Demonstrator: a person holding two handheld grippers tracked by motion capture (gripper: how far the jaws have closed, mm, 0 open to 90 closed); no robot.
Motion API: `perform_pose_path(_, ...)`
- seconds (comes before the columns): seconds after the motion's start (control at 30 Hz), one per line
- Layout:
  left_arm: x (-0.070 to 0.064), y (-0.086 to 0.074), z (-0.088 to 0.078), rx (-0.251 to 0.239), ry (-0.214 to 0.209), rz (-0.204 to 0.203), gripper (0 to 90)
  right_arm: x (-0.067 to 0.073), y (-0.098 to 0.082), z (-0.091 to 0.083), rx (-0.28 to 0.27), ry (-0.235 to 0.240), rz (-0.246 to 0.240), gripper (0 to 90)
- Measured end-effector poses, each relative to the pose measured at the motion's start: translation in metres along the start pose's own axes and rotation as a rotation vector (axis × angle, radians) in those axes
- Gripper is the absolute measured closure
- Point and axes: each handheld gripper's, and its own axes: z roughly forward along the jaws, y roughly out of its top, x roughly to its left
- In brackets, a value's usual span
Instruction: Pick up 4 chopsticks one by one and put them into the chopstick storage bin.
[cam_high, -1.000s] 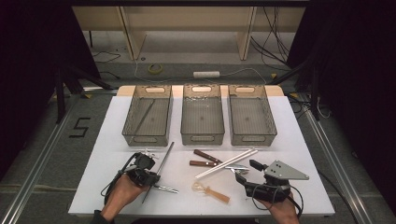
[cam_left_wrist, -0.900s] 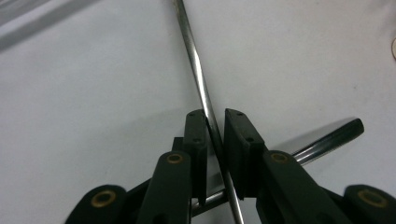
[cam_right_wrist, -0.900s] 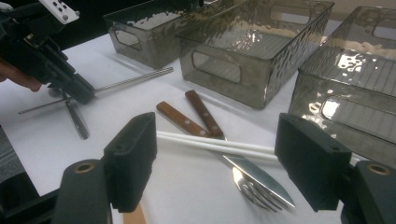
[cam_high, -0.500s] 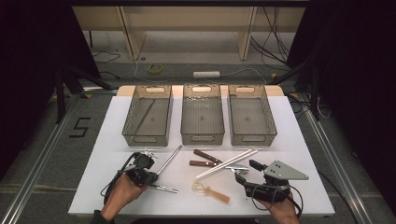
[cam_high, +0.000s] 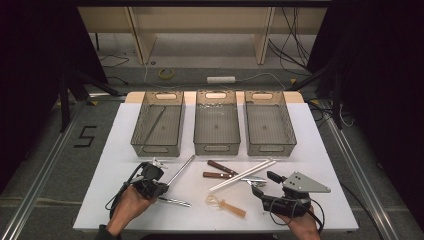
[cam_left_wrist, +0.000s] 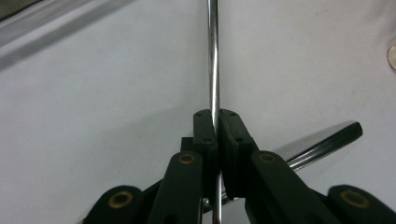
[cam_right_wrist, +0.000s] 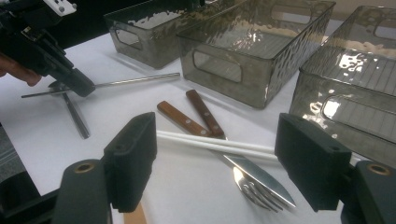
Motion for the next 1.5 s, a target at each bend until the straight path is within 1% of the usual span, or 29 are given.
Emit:
perform_pose_path(0.17, -0.001, 0.001, -0.005, -0.014, -0.004, 0.022, 85.7, 0.0, 0.0, 0.0, 0.0, 0.0, 0.0, 30.7)
perform_pose_path(0.33, -0.002, 0.002, -0.01, -0.038, -0.008, 0.029, 85.8, 0.0, 0.0, 0.0, -0.001, 0.0, -0.001, 30.7)
perform_pose_path(0.53, -0.005, 0.003, -0.016, -0.067, -0.022, 0.048, 85.8, 0.0, 0.0, 0.0, 0.0, -0.001, -0.002, 30.7)
perform_pose_path(0.63, -0.006, 0.003, -0.019, -0.082, -0.027, 0.048, 85.8, 0.0, 0.0, 0.0, 0.0, -0.001, -0.002, 30.7)
perform_pose_path(0.73, -0.006, 0.004, -0.021, -0.091, -0.027, 0.06, 85.8, 0.0, 0.0, -0.001, 0.001, 0.0, -0.002, 30.7)
perform_pose_path(0.9, -0.007, 0.005, -0.025, -0.112, -0.034, 0.062, 85.7, 0.0, 0.0, -0.001, 0.001, -0.001, -0.002, 30.7)
perform_pose_path(1.07, -0.007, 0.006, -0.031, -0.132, -0.033, 0.071, 85.7, 0.0, 0.0, 0.0, 0.0, 0.001, -0.005, 30.7)
perform_pose_path(1.17, -0.006, 0.007, -0.035, -0.145, -0.035, 0.07, 85.7, 0.0, 0.0, 0.0, 0.004, 0.0, -0.003, 30.7)
perform_pose_path(1.27, -0.005, 0.008, -0.038, -0.152, -0.048, 0.067, 85.7, 0.0, 0.0, 0.0, 0.004, 0.0, -0.004, 30.7)
perform_pose_path(1.33, -0.006, 0.009, -0.041, -0.157, -0.077, 0.067, 85.7, 0.0, 0.0, 0.0, 0.004, 0.0, -0.003, 30.7)
perform_pose_path(1.43, -0.011, 0.011, -0.046, -0.158, -0.068, 0.087, 85.8, 0.0, 0.0, 0.0, 0.005, -0.001, -0.003, 30.7)
perform_pose_path(1.5, -0.013, 0.012, -0.047, -0.158, -0.077, 0.095, 85.8, -0.001, -0.001, 0.0, 0.005, 0.001, -0.002, 30.7)
